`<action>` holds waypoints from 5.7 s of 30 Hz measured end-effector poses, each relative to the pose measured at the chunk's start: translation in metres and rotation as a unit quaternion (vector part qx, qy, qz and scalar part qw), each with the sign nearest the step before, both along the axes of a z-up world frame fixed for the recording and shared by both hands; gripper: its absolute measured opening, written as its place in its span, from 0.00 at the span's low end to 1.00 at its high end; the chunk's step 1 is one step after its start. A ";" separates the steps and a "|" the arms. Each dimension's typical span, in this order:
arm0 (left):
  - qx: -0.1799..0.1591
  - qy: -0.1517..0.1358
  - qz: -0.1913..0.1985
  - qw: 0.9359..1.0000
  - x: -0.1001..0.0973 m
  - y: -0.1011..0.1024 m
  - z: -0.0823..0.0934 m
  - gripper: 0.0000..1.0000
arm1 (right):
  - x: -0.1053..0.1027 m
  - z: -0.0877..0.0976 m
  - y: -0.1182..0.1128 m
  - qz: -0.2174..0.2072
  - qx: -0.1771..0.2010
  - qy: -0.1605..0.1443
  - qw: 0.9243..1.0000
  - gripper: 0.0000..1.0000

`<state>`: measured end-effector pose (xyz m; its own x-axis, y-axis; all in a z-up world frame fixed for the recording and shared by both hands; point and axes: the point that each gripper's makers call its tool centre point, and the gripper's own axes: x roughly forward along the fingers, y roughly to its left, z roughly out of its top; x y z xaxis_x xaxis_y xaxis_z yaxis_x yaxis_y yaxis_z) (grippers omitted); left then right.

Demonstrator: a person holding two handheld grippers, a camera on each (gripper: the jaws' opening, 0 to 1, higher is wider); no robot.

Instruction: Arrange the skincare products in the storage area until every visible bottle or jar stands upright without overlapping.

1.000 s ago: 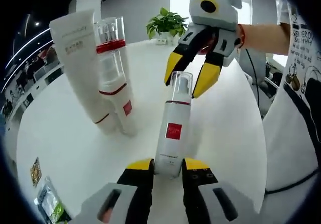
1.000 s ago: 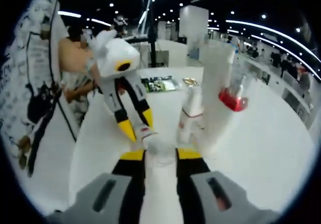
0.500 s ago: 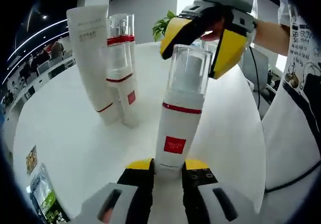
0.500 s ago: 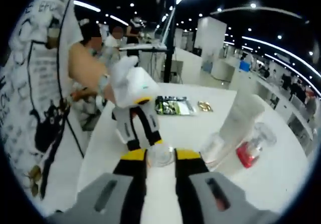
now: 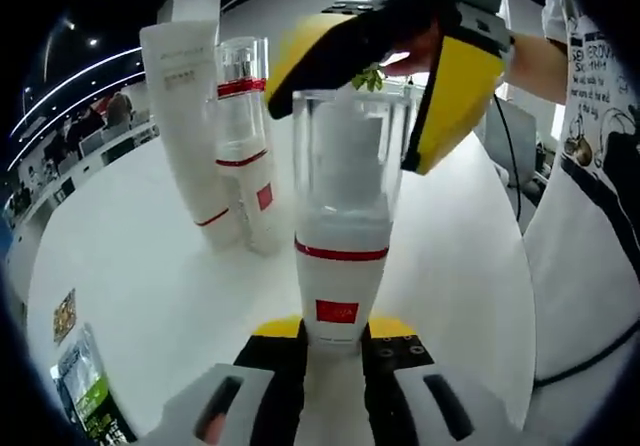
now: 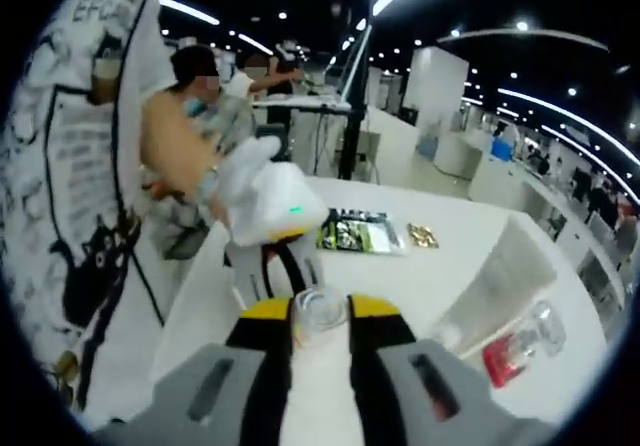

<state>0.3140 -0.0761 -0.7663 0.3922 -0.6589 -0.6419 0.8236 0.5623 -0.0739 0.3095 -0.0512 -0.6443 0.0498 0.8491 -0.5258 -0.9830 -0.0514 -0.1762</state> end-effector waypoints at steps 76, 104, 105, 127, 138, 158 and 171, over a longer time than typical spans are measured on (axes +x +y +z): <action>-0.031 -0.069 0.144 0.987 0.016 -0.015 0.005 0.23 | 0.019 -0.073 -0.032 -0.304 0.055 0.112 0.945 0.20; -0.010 -0.077 0.134 0.988 0.013 -0.013 0.008 0.27 | 0.027 -0.073 -0.038 -0.343 0.050 0.069 0.936 0.20; -0.010 -0.077 0.134 0.988 0.013 -0.013 0.008 0.27 | 0.029 -0.073 -0.041 -0.346 0.050 0.069 0.934 0.20; -0.018 -0.066 0.139 0.988 0.014 -0.004 0.007 0.27 | 0.086 -0.074 -0.081 -0.382 0.053 0.049 0.921 0.21; -0.023 -0.059 0.138 0.988 0.013 -0.004 0.006 0.28 | 0.086 -0.081 -0.081 -0.379 0.045 0.076 0.921 0.27; -0.042 -0.064 0.098 0.992 0.077 -0.015 0.038 0.23 | 0.088 -0.074 -0.091 -0.398 0.043 0.067 0.914 0.15; -0.033 -0.065 0.085 0.994 0.083 -0.019 0.036 0.20 | 0.091 -0.072 -0.087 -0.365 0.037 0.069 0.928 0.12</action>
